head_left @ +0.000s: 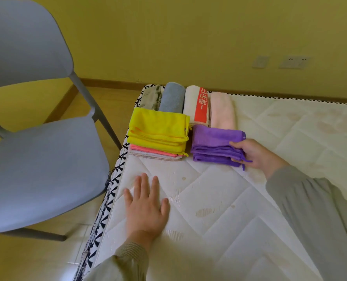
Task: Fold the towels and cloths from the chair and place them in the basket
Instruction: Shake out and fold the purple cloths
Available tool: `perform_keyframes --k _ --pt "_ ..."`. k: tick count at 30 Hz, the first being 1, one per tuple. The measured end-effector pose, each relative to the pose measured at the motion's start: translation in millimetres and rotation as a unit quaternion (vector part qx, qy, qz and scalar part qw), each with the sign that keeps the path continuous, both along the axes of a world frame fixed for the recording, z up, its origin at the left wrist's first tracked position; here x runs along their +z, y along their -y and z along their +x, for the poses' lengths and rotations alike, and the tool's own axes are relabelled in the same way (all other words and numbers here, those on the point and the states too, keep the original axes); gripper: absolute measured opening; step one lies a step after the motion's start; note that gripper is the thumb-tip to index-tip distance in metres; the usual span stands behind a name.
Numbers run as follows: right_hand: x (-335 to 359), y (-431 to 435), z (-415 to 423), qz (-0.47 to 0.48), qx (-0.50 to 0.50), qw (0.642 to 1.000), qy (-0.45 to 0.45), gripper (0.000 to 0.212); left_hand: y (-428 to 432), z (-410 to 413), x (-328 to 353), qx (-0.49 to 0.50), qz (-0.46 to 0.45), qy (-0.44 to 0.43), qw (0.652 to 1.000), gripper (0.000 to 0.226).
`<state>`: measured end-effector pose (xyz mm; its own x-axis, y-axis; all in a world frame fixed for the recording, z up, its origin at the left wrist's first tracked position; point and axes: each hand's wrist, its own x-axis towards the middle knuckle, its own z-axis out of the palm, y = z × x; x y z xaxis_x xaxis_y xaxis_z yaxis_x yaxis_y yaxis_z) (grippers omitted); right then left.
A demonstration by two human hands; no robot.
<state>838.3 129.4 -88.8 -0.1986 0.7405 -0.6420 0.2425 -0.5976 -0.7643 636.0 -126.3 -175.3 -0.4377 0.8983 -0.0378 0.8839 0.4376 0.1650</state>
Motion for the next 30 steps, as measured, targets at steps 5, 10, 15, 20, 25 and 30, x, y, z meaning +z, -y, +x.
perform_keyframes --k 5,10,15,20,25,30 --pt "3.6 -12.8 -4.5 0.077 0.022 0.99 0.116 0.007 -1.2 -0.2 1.8 0.0 0.006 0.0 1.0 0.068" --pt "11.9 -1.9 -14.7 0.287 0.031 0.874 0.39 0.048 -0.3 1.1 1.5 0.0 0.013 0.003 1.0 0.068" --pt "11.6 16.9 -55.2 0.482 0.159 0.727 0.463 0.052 -1.6 1.6 3.6 -0.002 0.01 0.008 1.0 0.068" --pt "-47.6 36.4 -60.7 0.403 0.259 0.71 0.516 0.059 -1.9 2.2 6.1 0.0 0.009 0.016 1.0 0.068" --pt "-63.8 40.9 -66.8 0.446 0.209 0.693 0.526 0.06 -2.1 1.3 5.2 -0.003 0.0 0.02 1.0 0.069" --pt "-70.2 47.3 -64.5 0.478 0.174 0.691 0.514 0.063 0.0 0.7 3.9 -0.001 0.003 0.021 1.0 0.069"
